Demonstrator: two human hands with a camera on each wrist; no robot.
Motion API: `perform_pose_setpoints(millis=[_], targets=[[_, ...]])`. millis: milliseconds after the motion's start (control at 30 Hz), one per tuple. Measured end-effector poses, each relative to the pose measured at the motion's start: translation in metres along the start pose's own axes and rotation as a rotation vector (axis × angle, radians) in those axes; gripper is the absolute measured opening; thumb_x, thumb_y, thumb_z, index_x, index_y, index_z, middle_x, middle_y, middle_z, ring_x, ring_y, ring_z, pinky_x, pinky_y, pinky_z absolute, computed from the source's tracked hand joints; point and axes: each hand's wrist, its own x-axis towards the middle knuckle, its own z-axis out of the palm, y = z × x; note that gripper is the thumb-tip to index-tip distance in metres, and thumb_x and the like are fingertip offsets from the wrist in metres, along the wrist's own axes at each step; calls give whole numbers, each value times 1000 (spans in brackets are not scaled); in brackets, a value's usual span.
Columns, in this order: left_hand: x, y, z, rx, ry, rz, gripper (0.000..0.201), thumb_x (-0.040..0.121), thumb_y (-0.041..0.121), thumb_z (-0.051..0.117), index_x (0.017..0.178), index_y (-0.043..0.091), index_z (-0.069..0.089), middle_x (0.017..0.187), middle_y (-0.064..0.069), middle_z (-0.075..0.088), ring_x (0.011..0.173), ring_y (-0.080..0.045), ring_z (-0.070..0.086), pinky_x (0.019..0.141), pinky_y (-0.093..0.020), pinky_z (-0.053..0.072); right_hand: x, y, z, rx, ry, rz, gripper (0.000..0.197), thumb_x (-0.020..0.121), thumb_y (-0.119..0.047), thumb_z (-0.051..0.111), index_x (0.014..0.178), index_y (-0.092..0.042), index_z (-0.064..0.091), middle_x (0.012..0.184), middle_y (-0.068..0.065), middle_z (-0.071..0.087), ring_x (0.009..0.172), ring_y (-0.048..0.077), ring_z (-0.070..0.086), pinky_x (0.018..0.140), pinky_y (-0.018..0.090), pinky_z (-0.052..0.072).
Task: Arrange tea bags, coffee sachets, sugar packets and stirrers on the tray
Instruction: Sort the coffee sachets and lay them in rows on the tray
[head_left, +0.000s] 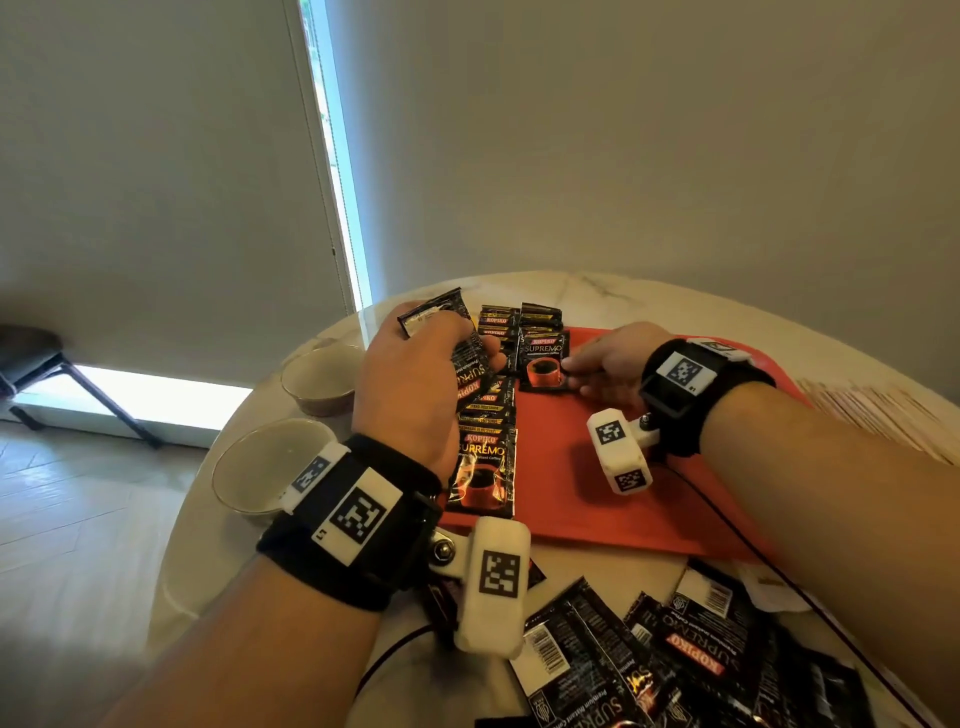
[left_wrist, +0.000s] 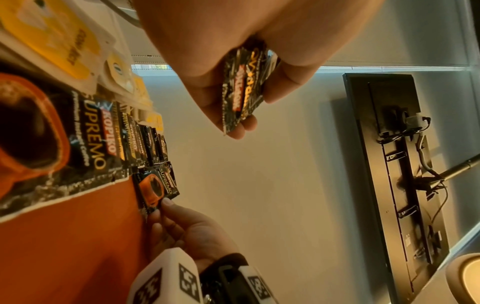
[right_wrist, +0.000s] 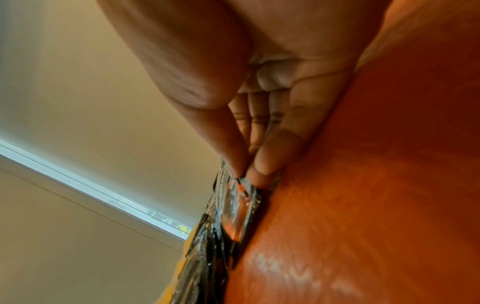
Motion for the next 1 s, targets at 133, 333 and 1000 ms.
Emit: perform_pose_setpoints(millis=[133, 333, 1000], targets=[[-1, 0, 1, 11, -1, -4, 13, 99, -2, 57, 98, 10, 59, 59, -2, 70, 60, -18, 71, 66, -38, 64, 3, -3, 1, -41, 6, 25, 5, 87, 0, 74, 88, 3, 70, 80, 13, 70, 63, 17, 66, 56, 24, 57], [-1, 3, 0, -3, -13, -11, 11, 98, -2, 57, 100, 9, 59, 63, -6, 71, 62, -20, 72, 64, -36, 64, 3, -4, 5, -61, 16, 31, 7, 89, 0, 73, 84, 2, 69, 74, 11, 69, 62, 16, 66, 49, 21, 56], [-1, -7, -4, 78, -85, -37, 14, 98, 10, 69, 98, 19, 58, 96, -15, 73, 65, -22, 72, 45, -25, 51, -94, -19, 4, 169, -583, -691, 47, 79, 13, 56, 114, -15, 70, 95, 12, 71, 76, 25, 67, 71, 40, 61]])
